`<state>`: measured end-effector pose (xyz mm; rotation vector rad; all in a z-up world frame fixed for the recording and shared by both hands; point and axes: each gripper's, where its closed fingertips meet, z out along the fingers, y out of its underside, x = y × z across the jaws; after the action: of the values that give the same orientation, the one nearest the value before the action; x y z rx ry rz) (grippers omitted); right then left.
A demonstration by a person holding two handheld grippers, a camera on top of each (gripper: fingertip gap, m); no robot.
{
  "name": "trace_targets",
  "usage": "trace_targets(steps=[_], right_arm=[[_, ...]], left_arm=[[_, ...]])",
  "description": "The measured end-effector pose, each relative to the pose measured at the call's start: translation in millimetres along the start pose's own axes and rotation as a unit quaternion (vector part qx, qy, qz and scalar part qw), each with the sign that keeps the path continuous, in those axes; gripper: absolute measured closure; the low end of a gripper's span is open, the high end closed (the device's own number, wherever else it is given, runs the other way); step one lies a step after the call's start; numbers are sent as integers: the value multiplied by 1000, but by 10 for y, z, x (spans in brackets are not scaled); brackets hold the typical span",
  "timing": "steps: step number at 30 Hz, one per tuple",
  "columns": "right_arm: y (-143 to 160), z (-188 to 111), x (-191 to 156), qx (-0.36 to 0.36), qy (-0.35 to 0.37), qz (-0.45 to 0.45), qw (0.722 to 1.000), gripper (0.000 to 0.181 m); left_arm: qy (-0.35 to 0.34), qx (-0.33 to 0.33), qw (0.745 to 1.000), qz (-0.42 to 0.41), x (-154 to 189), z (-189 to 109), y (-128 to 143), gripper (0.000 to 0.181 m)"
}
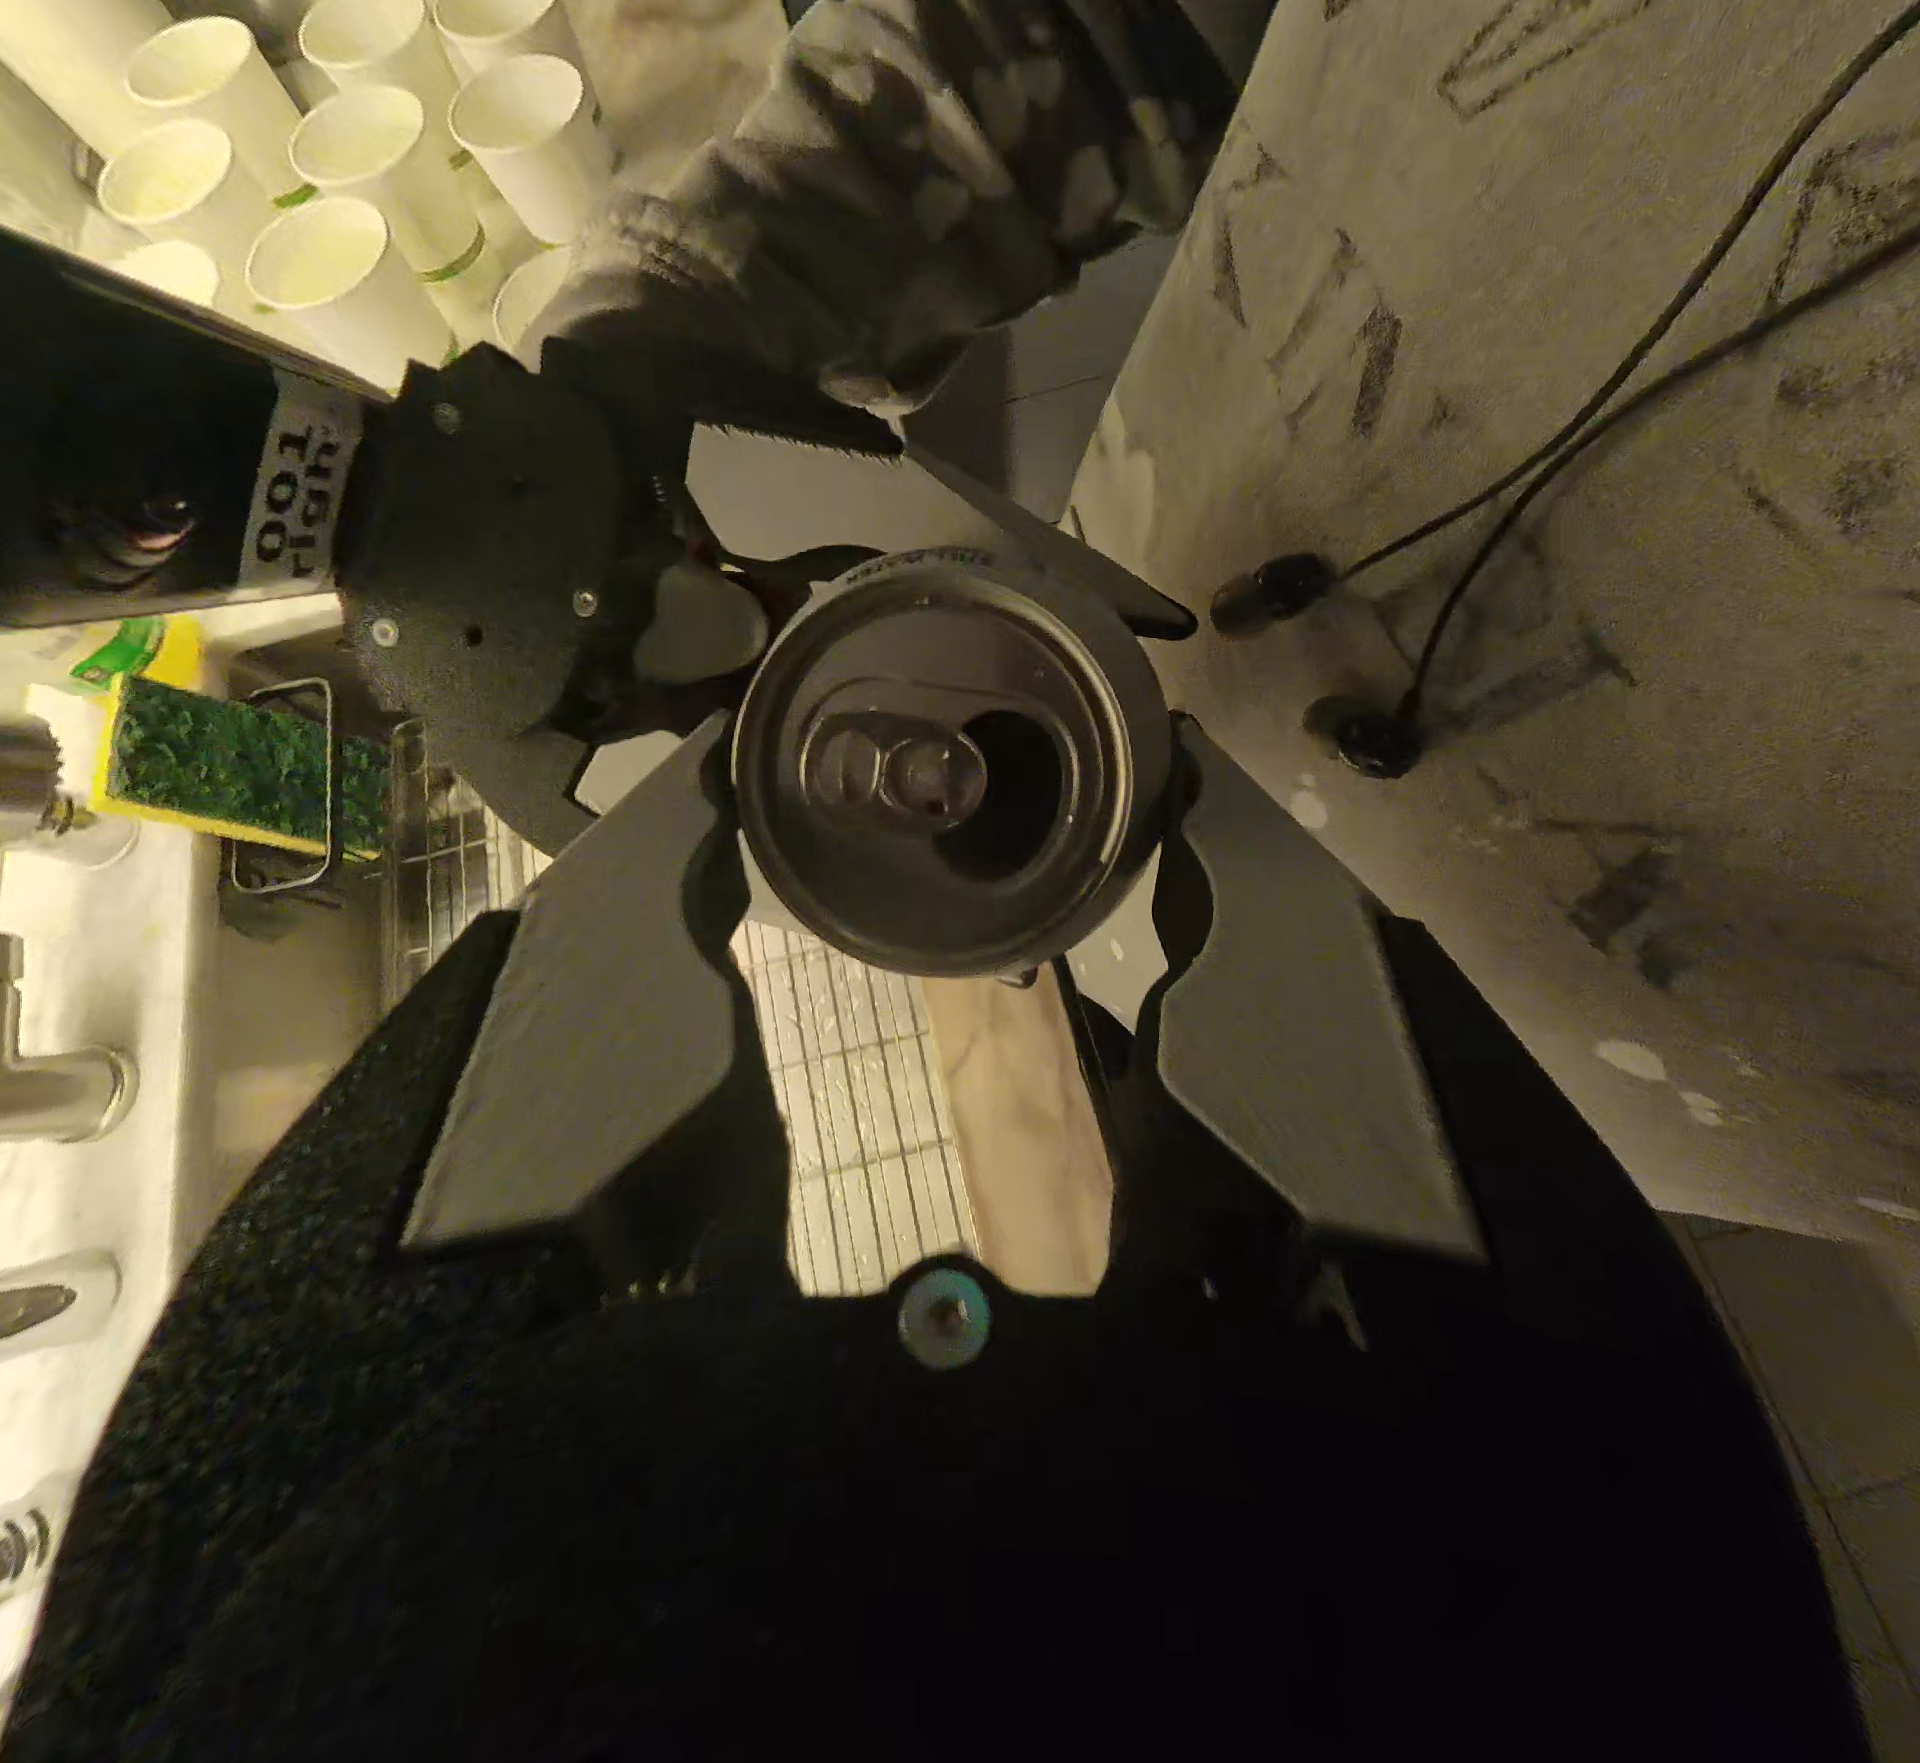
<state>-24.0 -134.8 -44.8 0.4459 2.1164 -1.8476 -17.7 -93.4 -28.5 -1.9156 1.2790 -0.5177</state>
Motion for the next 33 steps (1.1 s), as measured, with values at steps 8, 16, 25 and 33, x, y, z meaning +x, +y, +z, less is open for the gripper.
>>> trace_targets(steps=[8, 16, 25, 33], right_arm=[[-295, -163, 644, 87, 166, -25, 982, 89], [-203, -1078, 947, 156, 467, -46, 869, 87], [456, -1162, 582, 211, 487, 63, 845, 107], [673, -1379, 356, 188, 573, 89, 793, 110]], left_arm=[[-95, 1, 995, -12, -194, -531, 287, 106], [-244, -95, 963, -60, -927, -1609, 1034, 106], [-268, -238, 924, -135, -1706, -2285, 2475, 106], [-213, -306, 907, -194, -1924, -2028, 3285, 105]])
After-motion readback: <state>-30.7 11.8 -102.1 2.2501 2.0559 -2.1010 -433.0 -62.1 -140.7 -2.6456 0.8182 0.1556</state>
